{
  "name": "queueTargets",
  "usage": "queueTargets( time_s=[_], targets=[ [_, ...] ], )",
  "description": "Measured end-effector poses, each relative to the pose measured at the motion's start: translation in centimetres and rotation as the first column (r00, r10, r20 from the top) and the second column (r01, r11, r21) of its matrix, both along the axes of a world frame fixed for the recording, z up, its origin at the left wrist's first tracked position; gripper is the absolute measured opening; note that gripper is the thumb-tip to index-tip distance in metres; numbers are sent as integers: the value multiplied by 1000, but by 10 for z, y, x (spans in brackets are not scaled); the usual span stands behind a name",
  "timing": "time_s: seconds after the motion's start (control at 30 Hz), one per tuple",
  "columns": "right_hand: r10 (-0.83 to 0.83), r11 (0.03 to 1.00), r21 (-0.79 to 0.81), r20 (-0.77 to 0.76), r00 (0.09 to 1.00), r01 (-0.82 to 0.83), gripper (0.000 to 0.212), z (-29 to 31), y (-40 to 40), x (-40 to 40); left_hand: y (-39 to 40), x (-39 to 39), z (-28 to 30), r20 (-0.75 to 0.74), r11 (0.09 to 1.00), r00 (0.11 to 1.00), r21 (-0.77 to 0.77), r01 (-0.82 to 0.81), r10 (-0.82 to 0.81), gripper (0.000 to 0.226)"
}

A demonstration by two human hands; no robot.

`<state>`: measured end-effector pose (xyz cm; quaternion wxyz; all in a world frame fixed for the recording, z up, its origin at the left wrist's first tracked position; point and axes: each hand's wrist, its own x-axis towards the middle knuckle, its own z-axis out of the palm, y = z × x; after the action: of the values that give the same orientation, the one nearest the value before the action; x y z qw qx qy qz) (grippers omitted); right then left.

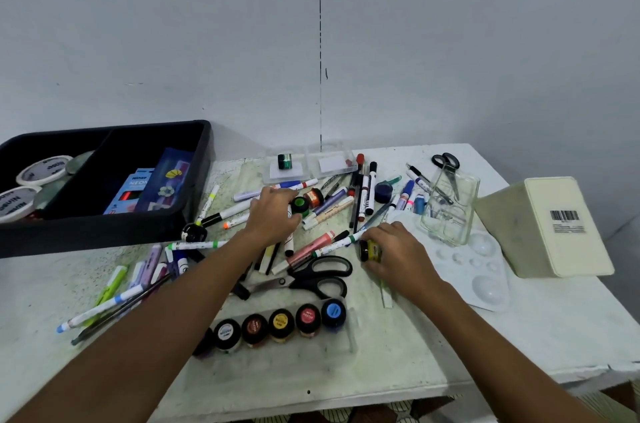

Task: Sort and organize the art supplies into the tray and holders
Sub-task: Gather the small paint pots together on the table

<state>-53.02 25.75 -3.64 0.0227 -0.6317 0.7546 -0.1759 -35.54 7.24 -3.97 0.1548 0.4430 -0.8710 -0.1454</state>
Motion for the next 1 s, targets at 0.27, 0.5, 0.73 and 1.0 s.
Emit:
queueTargets(
  time_s=[0.27,0.5,0.73,1.0],
  targets=[
    [87,990,-118,130,988,-72,46,0,-1,-2,-8,-7,-4,-34,1000,999,-20,-11,11,43],
    [238,962,-214,340,910,-171,53,17,-11,38,16,43,27,-269,997,962,57,60,-43,36],
    [447,894,-159,389,805,-420,47,27,-13,110,68,143,60,-251,932,953,271,239,-171,32],
    [617,766,-58,342,708,-640,47,16,1,158,115,210,46,-147,904,963,335,265,-228,37]
  ],
)
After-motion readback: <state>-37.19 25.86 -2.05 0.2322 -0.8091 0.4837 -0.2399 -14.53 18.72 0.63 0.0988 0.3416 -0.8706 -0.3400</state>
